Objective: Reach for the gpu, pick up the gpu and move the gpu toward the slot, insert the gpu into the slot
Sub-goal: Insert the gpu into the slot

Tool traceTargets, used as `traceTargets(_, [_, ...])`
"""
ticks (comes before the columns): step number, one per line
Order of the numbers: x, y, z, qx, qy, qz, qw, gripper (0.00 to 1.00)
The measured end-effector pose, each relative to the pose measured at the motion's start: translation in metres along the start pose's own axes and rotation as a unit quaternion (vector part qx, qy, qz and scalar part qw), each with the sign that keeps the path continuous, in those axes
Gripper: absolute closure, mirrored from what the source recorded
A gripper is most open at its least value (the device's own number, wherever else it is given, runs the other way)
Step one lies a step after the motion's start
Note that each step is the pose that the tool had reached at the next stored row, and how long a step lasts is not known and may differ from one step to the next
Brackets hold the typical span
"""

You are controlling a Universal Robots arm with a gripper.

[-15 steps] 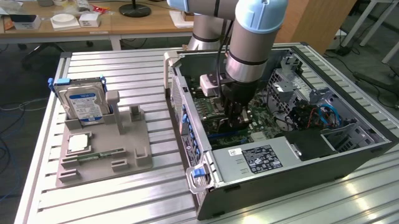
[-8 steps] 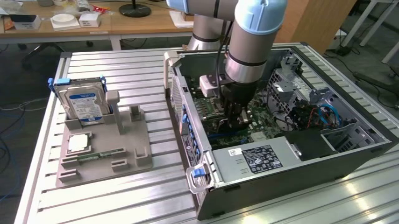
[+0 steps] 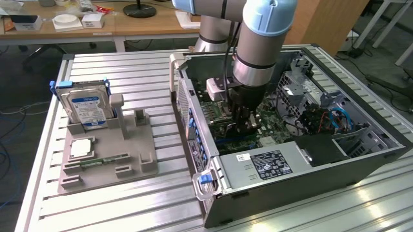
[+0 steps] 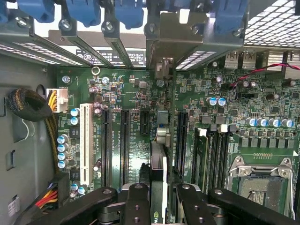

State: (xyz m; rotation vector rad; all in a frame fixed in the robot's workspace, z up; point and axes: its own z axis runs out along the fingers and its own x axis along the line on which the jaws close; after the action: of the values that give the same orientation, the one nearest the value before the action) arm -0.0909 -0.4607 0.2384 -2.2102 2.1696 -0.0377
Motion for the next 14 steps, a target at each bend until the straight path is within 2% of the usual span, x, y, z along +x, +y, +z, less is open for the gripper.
traceTargets(14, [-0.0001, -0.0008, 0.0000, 0.0002, 0.0000, 0.000, 1.0000, 0.73])
